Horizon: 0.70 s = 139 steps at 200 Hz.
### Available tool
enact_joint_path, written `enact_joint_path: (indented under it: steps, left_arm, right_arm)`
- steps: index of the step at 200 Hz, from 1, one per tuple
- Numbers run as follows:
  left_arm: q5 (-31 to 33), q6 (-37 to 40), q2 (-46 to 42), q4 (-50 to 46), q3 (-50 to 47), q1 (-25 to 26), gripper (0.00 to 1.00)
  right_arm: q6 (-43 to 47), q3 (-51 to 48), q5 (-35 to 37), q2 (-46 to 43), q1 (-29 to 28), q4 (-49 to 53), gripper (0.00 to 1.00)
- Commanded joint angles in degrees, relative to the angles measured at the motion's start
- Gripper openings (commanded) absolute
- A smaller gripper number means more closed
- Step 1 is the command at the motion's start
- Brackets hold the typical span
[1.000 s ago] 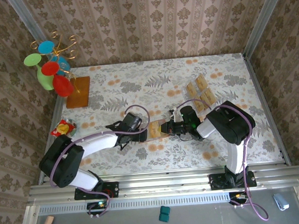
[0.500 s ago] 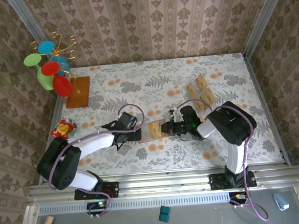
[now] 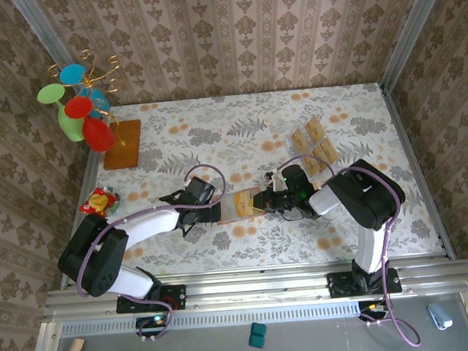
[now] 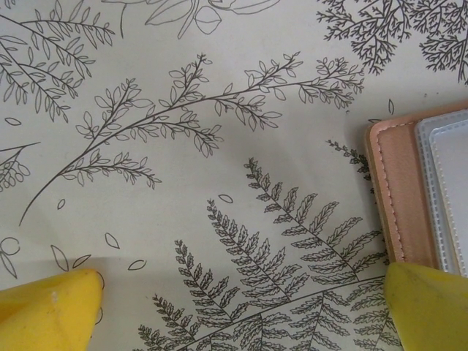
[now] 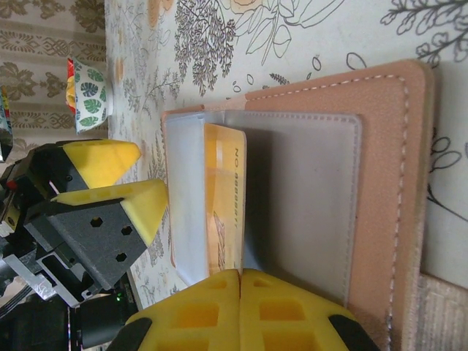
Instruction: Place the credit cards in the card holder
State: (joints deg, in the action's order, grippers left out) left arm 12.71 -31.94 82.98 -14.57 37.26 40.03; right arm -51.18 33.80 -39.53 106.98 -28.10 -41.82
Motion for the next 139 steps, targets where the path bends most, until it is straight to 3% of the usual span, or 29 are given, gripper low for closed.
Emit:
enact_joint_path:
  steps: [1, 139]
  left_arm:
    - [0.3, -0.7, 0.9, 0.2, -0.4, -0.4, 1.0]
    - [-0.1, -0.7, 2.0, 0.9, -0.2, -0.1, 1.0]
  right_arm:
    - [1.2, 0.8, 0.0, 1.8, 0.2, 5.4, 0.0]
    - [1.6, 3.8, -1.2, 4.1, -1.5, 8.0, 0.0]
